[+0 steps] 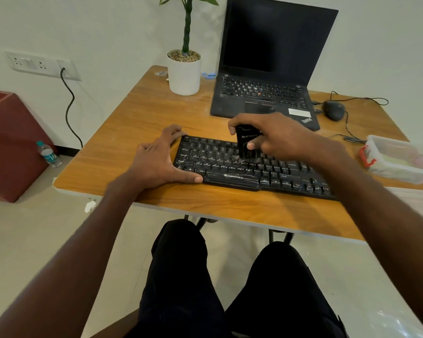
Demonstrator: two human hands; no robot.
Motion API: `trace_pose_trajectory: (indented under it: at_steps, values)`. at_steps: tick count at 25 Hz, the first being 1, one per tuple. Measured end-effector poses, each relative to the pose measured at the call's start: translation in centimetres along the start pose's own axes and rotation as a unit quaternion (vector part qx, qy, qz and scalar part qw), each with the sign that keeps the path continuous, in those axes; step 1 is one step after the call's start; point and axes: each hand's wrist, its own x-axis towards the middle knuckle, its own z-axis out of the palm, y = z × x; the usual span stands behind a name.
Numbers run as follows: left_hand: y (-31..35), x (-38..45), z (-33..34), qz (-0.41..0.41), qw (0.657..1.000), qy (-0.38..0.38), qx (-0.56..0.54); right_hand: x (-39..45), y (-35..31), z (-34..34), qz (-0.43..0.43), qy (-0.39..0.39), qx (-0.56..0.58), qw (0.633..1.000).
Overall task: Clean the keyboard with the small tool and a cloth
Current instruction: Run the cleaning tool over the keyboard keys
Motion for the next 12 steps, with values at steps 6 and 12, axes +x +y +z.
trace_pose_trajectory:
  at_steps: [6,12]
  values:
    - [1.5,0.6,0.6,-0.003,0.997,0.018,-0.069,2.3,-1.3,2.4,-0.023,0.097,0.212,0.972]
    - [3.6,1.3,4.7,0.033,0.991,0.132,0.001,1.4,0.7,1.5,0.016,0.070,0.175,0.982]
